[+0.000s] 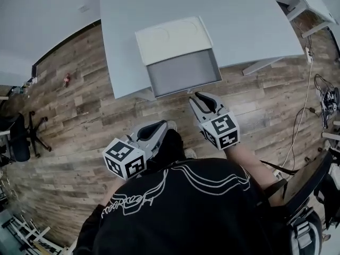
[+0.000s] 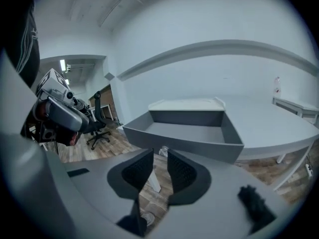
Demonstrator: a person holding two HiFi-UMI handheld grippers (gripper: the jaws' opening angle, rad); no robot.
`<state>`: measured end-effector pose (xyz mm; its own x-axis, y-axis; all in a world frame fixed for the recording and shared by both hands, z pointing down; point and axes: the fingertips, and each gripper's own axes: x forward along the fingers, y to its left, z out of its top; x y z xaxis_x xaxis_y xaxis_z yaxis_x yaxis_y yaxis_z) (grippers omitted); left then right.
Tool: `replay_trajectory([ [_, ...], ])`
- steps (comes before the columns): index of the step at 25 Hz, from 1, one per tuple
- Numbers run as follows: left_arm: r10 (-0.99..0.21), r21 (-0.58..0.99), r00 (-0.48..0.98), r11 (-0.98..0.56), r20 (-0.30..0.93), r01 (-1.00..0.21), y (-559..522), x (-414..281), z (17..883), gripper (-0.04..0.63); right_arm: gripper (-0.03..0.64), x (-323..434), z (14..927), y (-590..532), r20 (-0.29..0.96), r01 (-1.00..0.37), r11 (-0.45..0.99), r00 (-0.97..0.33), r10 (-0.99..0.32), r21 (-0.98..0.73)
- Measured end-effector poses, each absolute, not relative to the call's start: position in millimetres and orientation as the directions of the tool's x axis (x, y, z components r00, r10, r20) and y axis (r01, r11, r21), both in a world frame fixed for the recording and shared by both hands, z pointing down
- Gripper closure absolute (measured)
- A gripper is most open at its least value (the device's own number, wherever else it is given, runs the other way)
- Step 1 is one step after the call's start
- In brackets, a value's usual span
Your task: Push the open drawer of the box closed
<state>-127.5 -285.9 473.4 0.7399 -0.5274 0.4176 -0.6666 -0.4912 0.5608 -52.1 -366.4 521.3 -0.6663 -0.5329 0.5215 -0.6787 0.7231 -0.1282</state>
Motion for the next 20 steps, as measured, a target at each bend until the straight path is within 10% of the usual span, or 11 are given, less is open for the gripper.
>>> replay_trajectory([
  [20,-0.457,0.579,0.775,-0.517,0.437,-0.631,-307.0,-125.1,492.3,0.588,0.543,-56.7,542.9,-378.6,0.513,-0.716,0.670,-0.656,-0.553,-0.194],
])
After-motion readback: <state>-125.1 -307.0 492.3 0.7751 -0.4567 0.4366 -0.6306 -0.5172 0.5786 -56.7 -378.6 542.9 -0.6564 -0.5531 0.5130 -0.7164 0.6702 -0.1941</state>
